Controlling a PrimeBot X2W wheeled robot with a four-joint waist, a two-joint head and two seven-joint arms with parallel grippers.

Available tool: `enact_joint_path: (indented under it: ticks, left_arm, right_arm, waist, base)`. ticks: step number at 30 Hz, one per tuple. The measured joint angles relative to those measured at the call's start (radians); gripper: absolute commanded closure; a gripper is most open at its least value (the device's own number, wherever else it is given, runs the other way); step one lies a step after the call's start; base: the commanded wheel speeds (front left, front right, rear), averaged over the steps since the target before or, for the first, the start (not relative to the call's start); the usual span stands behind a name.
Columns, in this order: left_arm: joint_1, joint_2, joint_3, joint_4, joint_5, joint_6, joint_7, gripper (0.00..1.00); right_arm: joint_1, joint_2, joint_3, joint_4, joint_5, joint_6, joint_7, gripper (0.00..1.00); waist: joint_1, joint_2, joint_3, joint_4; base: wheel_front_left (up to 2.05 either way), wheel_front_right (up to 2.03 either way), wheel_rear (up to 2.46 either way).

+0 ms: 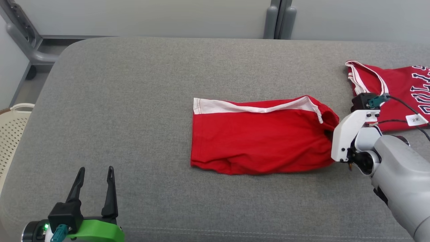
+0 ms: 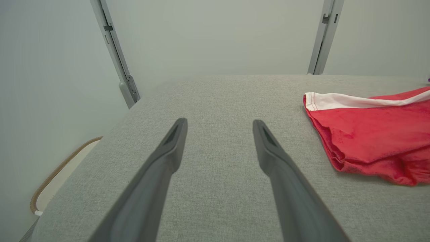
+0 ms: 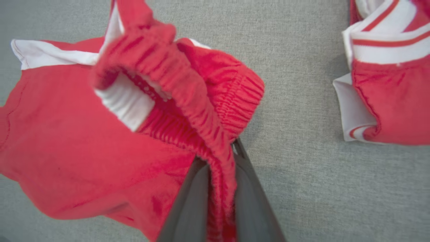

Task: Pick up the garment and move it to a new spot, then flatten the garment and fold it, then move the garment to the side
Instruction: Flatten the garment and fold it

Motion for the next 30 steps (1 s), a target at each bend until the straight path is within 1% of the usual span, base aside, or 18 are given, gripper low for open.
enact_joint_path:
  ticks: [4, 10, 14, 19, 21, 25, 30]
  left_arm:
    - [-0.005, -0.002, -0.002, 0.001, 0.0, 0.0, 0.0, 0.0]
    - [-0.009, -0.006, -0.009, 0.003, -0.001, -0.001, 0.0, 0.0]
    - [-0.012, -0.008, -0.015, 0.006, -0.001, -0.001, 0.0, 0.0]
    - [-0.018, -0.011, -0.024, 0.01, -0.001, -0.001, 0.0, 0.0]
    - [-0.019, -0.014, -0.03, 0.012, -0.001, -0.001, 0.0, 0.0]
    - [-0.019, -0.017, -0.042, 0.016, -0.001, -0.002, 0.0, 0.0]
    - [-0.021, -0.022, -0.058, 0.021, -0.001, -0.002, 0.0, 0.0]
  right_arm:
    - [0.001, -0.042, 0.032, -0.064, 0.071, 0.0, 0.042, 1.0]
    - [0.009, -0.062, 0.035, -0.179, 0.252, -0.001, 0.147, 1.0]
    - [0.008, -0.063, 0.017, -0.23, 0.36, -0.001, 0.206, 1.0]
    - [-0.001, -0.035, -0.009, -0.253, 0.468, -0.001, 0.272, 1.0]
    - [-0.019, -0.01, -0.03, -0.247, 0.517, -0.001, 0.29, 1.0]
    - [-0.042, 0.035, -0.039, -0.214, 0.548, -0.001, 0.301, 1.0]
    - [-0.079, 0.081, -0.032, -0.14, 0.543, -0.001, 0.293, 1.0]
  waist:
    - [0.0, 0.0, 0.006, -0.009]
    - [0.0, 0.0, 0.011, -0.009]
    - [0.0, 0.0, 0.012, -0.002]
    - [0.0, 0.0, 0.007, 0.01]
    - [0.0, 0.0, 0.002, 0.019]
    - [0.0, 0.0, -0.003, 0.034]
    - [0.0, 0.0, -0.007, 0.058]
  base:
    - [0.0, 0.0, 0.0]
    - [0.0, 0.0, 0.0]
    - [0.0, 0.0, 0.0]
    - [0.0, 0.0, 0.0]
    - [0.0, 0.0, 0.0]
    - [0.0, 0.0, 0.0]
    - [0.0, 0.0, 0.0]
